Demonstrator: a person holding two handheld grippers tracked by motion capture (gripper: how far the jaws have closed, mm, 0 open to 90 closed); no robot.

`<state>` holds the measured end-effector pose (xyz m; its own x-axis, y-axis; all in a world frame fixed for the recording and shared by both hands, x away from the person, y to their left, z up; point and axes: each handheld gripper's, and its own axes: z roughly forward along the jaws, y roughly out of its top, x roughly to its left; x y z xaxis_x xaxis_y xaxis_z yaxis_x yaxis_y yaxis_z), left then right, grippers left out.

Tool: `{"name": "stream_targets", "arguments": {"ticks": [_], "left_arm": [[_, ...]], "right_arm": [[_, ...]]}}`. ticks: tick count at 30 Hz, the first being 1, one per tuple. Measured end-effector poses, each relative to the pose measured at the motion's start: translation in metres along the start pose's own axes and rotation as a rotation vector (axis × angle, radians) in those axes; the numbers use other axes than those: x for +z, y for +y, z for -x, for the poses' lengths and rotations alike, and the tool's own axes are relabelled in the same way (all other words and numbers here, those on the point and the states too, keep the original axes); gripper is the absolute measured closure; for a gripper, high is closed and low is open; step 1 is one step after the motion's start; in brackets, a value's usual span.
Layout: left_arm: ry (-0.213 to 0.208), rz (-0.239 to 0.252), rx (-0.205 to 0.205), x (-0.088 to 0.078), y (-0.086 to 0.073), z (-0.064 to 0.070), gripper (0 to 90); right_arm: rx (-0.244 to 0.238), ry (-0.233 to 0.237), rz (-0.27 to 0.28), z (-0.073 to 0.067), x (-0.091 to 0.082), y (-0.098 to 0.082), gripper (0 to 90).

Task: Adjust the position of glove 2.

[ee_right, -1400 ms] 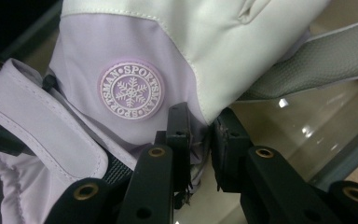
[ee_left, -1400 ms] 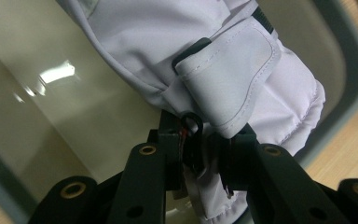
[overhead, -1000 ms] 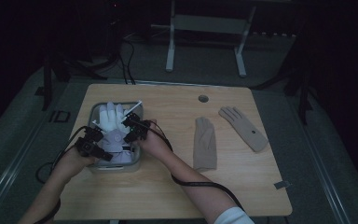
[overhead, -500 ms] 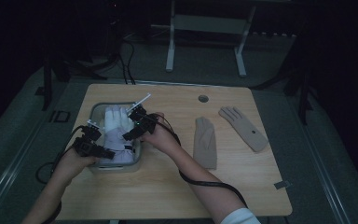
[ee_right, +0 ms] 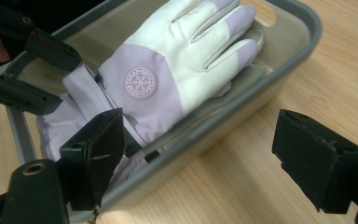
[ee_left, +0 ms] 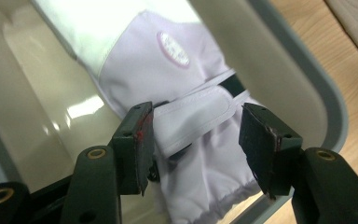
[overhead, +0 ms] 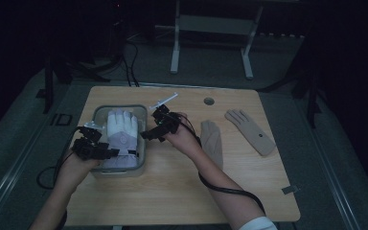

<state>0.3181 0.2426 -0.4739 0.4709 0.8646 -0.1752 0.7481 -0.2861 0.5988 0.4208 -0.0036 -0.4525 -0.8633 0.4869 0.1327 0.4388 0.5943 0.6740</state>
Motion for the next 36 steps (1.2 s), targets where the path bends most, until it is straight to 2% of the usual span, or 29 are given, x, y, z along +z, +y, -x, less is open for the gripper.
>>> {"name": "stream_targets", "arguments": {"ticks": [3, 5, 10, 14, 19, 24, 30, 31, 33, 36], "left_arm": [[-0.004, 0.053, 0.003, -0.005, 0.004, 0.008, 46.2], [-0.031, 0.082, 0.015, -0.007, 0.006, 0.014, 46.3], [-0.097, 0.106, 0.056, -0.002, 0.013, 0.034, 46.7], [-0.142, 0.117, 0.083, 0.002, 0.018, 0.048, 46.7], [-0.174, 0.159, 0.117, 0.008, 0.022, 0.065, 47.5], [-0.225, 0.196, 0.157, 0.017, 0.024, 0.082, 47.6], [-0.276, 0.216, 0.196, 0.033, 0.024, 0.102, 47.5], [-0.276, 0.225, 0.202, 0.036, 0.024, 0.105, 47.3], [-0.306, 0.246, 0.224, 0.042, 0.022, 0.111, 45.9], [-0.314, 0.254, 0.250, 0.052, 0.020, 0.121, 40.9]], "right_arm": [[-0.005, -0.008, 0.010, 0.003, -0.008, -0.006, 16.8], [-0.008, -0.011, 0.011, 0.005, -0.013, -0.010, 16.8], [-0.021, -0.026, 0.016, 0.012, -0.023, -0.020, 17.0], [-0.001, -0.036, 0.022, 0.020, -0.031, -0.027, 17.0], [0.007, -0.045, 0.019, 0.029, -0.041, -0.036, 17.0], [0.002, -0.067, 0.023, 0.037, -0.052, -0.048, 16.9], [-0.036, -0.095, 0.027, 0.045, -0.066, -0.062, 15.3], [-0.029, -0.099, 0.021, 0.047, -0.068, -0.065, 15.4], [0.001, -0.086, 0.005, 0.051, -0.073, -0.071, 14.8], [0.020, -0.086, 0.027, 0.057, -0.081, -0.080, 13.0]]}}
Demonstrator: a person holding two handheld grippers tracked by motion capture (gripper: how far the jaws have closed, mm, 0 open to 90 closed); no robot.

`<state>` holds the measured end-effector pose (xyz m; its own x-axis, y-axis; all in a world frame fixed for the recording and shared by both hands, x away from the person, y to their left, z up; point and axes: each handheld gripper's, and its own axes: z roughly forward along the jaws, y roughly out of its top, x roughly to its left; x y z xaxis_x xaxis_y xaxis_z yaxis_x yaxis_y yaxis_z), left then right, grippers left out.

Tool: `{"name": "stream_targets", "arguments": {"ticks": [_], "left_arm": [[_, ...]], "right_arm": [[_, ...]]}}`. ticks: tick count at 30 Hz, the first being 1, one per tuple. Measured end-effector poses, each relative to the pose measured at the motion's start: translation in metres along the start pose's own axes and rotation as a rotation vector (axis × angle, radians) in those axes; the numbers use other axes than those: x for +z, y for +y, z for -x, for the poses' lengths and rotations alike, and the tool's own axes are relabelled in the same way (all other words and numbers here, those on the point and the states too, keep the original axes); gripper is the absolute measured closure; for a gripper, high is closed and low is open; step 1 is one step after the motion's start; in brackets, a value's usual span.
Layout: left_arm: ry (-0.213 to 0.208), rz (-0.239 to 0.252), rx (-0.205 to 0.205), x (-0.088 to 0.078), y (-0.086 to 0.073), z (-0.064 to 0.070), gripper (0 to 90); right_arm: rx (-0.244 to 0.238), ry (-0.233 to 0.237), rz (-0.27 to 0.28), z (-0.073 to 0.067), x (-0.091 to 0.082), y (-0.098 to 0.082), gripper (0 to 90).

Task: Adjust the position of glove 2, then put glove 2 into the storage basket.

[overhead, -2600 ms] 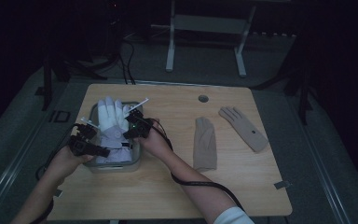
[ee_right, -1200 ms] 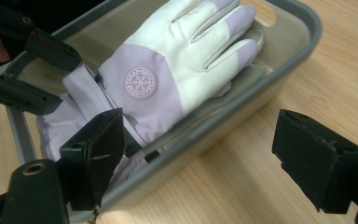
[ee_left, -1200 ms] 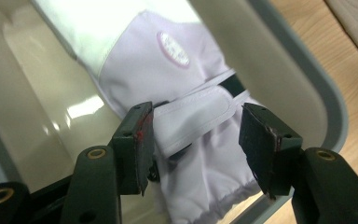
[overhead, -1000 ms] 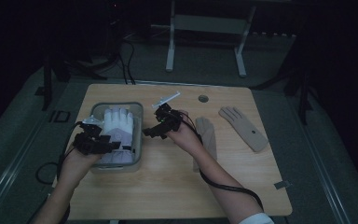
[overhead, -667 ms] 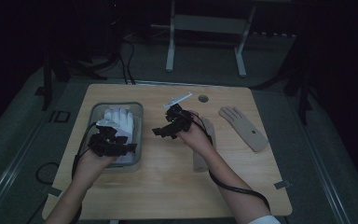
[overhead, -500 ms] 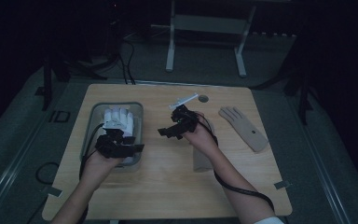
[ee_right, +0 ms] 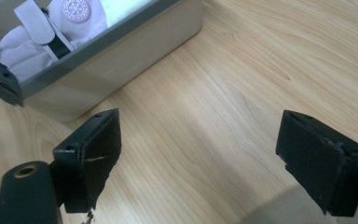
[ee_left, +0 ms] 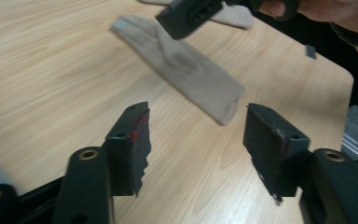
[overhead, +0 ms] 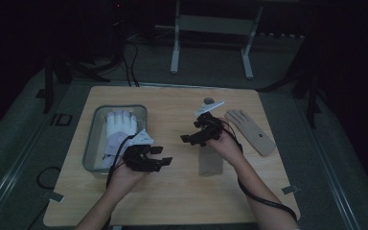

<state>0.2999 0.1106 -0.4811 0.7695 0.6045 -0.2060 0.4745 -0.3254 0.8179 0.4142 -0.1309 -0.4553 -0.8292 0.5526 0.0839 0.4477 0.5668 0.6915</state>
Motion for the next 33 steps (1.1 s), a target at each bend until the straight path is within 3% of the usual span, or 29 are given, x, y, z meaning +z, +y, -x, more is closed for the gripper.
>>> {"name": "stream_targets", "arguments": {"ticks": [3, 5, 8, 10, 16, 22, 28, 33], "left_arm": [[-0.021, 0.020, -0.002, 0.010, -0.003, 0.004, 39.8], [-0.017, 0.019, -0.001, 0.013, -0.004, 0.006, 27.7], [-0.022, 0.020, 0.006, 0.027, -0.009, 0.012, 23.7], [-0.052, 0.005, 0.006, 0.036, -0.012, 0.014, 15.3], [-0.060, 0.026, 0.036, 0.056, -0.023, 0.023, 12.1], [-0.042, 0.016, 0.034, 0.071, -0.038, 0.025, 2.2], [-0.031, 0.045, 0.058, 0.074, -0.052, 0.025, 2.1], [0.028, 0.055, 0.060, 0.073, -0.059, 0.025, 1.4]], "right_arm": [[0.010, -0.028, 0.027, 0.006, -0.009, -0.009, 11.3], [0.018, -0.041, 0.042, 0.011, -0.016, -0.015, 11.3], [0.018, -0.063, 0.037, 0.017, -0.021, -0.025, 11.4], [0.011, -0.078, 0.023, 0.021, -0.022, -0.032, 11.5], [0.005, -0.092, 0.002, 0.034, -0.021, -0.055, 16.0], [0.000, -0.122, -0.023, 0.044, -0.013, -0.077, 21.0], [-0.014, -0.130, -0.041, 0.047, -0.003, -0.093, 22.1], [-0.007, -0.117, -0.056, 0.049, 0.007, -0.104, 22.1]]}}
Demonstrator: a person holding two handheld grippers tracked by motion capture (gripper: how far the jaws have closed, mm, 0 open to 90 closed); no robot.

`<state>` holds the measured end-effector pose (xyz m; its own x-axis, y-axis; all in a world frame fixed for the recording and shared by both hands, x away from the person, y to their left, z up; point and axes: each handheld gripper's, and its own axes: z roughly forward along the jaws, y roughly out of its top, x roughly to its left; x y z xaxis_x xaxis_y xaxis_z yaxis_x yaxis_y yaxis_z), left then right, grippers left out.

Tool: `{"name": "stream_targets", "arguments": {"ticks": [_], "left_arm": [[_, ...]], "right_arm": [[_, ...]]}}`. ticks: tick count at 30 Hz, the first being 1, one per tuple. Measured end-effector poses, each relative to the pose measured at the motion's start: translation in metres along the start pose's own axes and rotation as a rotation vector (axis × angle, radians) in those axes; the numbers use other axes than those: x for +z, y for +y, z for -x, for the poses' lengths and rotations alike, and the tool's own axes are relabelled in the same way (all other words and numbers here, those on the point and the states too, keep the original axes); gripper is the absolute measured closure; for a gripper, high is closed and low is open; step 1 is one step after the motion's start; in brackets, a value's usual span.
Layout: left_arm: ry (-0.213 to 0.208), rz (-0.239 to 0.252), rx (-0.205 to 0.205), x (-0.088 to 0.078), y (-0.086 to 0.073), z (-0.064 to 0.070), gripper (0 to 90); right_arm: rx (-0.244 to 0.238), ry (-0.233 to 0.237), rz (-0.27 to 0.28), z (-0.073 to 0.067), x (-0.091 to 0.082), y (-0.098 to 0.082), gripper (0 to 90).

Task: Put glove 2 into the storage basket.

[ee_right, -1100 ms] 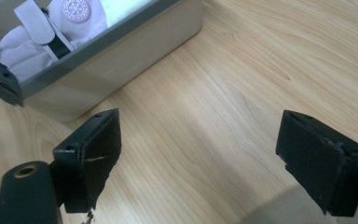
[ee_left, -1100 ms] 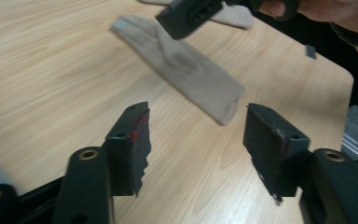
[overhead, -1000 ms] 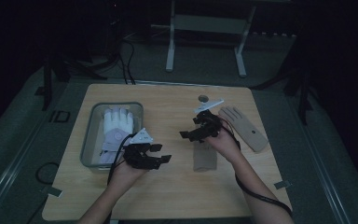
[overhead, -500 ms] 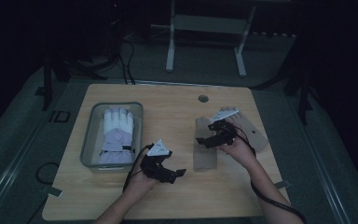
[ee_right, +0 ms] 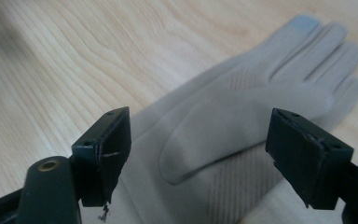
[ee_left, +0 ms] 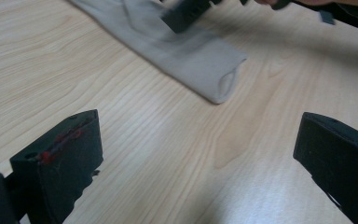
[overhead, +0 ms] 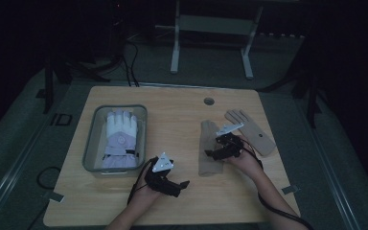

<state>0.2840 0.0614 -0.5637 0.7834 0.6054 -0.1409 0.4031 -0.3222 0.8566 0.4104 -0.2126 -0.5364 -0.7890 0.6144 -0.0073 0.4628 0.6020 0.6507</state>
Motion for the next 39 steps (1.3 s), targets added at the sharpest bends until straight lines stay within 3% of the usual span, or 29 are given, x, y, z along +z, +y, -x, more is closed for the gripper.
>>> {"name": "stream_targets", "arguments": {"ticks": [7, 10, 16, 20, 24, 30, 34, 39], "left_arm": [[0.004, 0.043, 0.004, -0.004, -0.003, -0.003, 1.4], [-0.001, 0.045, 0.000, -0.003, -0.005, -0.003, 1.4], [-0.008, 0.029, 0.007, 0.000, -0.007, -0.002, 1.4], [-0.005, 0.037, 0.017, -0.001, -0.007, -0.001, 1.4], [-0.003, 0.039, 0.013, -0.001, -0.008, -0.002, 1.4], [0.019, 0.051, 0.037, -0.003, -0.009, -0.002, 1.4], [0.012, 0.058, 0.018, -0.005, -0.010, -0.004, 1.4], [0.001, 0.058, 0.014, -0.005, -0.011, -0.006, 1.4]], "right_arm": [[-0.019, -0.034, -0.034, 0.001, 0.015, -0.010, 25.4], [-0.016, -0.041, -0.021, 0.003, 0.015, -0.010, 34.5], [-0.021, -0.039, -0.025, 0.000, 0.015, -0.005, 73.8], [-0.023, -0.032, -0.028, -0.004, 0.016, 0.002, 78.2], [0.014, -0.003, 0.039, -0.008, 0.011, 0.017, 79.4], [0.004, 0.002, 0.129, -0.029, -0.002, 0.048, 79.3], [0.000, 0.000, 0.119, -0.041, 0.008, 0.047, 79.1], [0.052, -0.008, 0.060, -0.037, 0.025, 0.033, 77.9]]}}
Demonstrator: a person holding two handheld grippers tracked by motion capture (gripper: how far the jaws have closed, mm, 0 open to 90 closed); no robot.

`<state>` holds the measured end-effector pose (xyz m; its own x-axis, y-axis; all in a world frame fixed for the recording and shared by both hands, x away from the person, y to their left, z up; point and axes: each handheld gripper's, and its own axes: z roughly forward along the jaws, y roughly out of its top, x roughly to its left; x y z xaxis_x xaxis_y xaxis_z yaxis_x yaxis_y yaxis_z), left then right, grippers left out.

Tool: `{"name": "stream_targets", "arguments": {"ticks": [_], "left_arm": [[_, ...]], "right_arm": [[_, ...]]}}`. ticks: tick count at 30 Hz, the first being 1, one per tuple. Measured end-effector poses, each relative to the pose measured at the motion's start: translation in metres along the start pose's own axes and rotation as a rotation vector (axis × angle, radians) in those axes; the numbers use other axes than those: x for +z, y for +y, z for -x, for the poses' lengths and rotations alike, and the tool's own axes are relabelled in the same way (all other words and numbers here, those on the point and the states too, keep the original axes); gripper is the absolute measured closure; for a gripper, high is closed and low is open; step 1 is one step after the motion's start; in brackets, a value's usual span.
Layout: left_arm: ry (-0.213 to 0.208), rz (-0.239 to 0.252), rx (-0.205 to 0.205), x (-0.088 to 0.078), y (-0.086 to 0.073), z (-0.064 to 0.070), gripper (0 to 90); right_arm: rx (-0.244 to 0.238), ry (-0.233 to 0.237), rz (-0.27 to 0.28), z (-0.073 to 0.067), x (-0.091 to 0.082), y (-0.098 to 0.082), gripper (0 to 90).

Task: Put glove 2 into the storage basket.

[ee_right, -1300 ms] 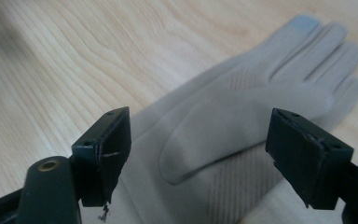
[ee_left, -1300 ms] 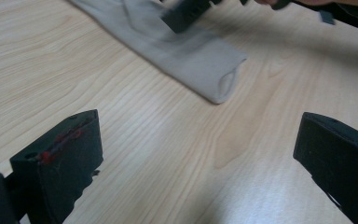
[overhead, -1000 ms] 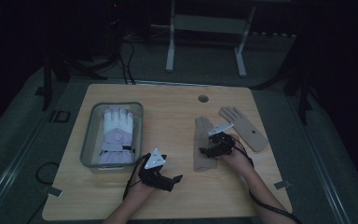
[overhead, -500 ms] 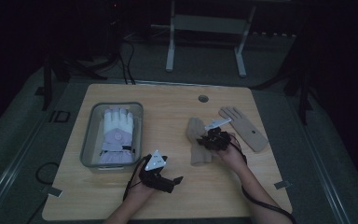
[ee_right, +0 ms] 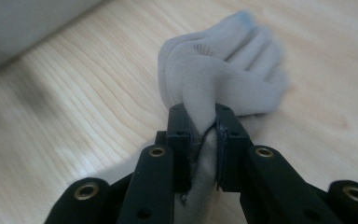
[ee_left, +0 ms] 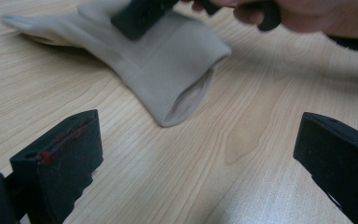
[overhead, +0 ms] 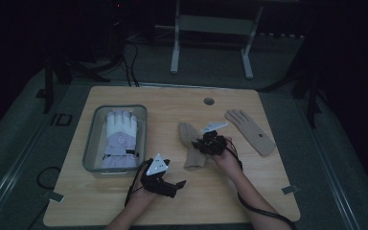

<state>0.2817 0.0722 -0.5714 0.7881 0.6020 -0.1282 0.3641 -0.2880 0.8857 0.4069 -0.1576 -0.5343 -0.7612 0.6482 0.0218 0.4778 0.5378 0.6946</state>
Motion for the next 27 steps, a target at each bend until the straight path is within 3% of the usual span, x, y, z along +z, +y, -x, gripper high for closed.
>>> {"name": "stream_targets", "arguments": {"ticks": [2, 4, 8, 13, 15, 21, 27], "left_arm": [[-0.001, -0.001, 0.000, 0.001, 0.000, 0.000, 1.4], [-0.002, -0.006, 0.002, 0.001, 0.000, -0.001, 1.4], [0.000, 0.003, -0.002, 0.001, -0.001, 0.000, 1.4], [-0.001, -0.005, -0.003, 0.001, -0.002, -0.001, 1.4], [-0.002, -0.003, -0.002, 0.002, -0.002, -0.001, 1.4], [-0.006, -0.008, 0.005, 0.003, -0.003, 0.000, 1.4], [0.000, -0.006, 0.008, 0.003, -0.004, -0.001, 1.4]], "right_arm": [[0.006, 0.010, -0.024, 0.001, 0.006, -0.006, 74.5], [-0.004, 0.016, -0.037, 0.000, 0.008, -0.009, 63.7], [-0.055, 0.029, -0.067, -0.001, 0.010, -0.013, 49.8], [-0.075, 0.066, -0.045, 0.000, -0.002, -0.013, 40.4], [-0.083, 0.050, -0.034, 0.003, -0.009, -0.011, 38.6], [-0.047, -0.003, 0.020, 0.032, -0.035, -0.010, 37.0], [-0.015, -0.078, 0.014, 0.066, -0.056, -0.018, 39.2]]}}
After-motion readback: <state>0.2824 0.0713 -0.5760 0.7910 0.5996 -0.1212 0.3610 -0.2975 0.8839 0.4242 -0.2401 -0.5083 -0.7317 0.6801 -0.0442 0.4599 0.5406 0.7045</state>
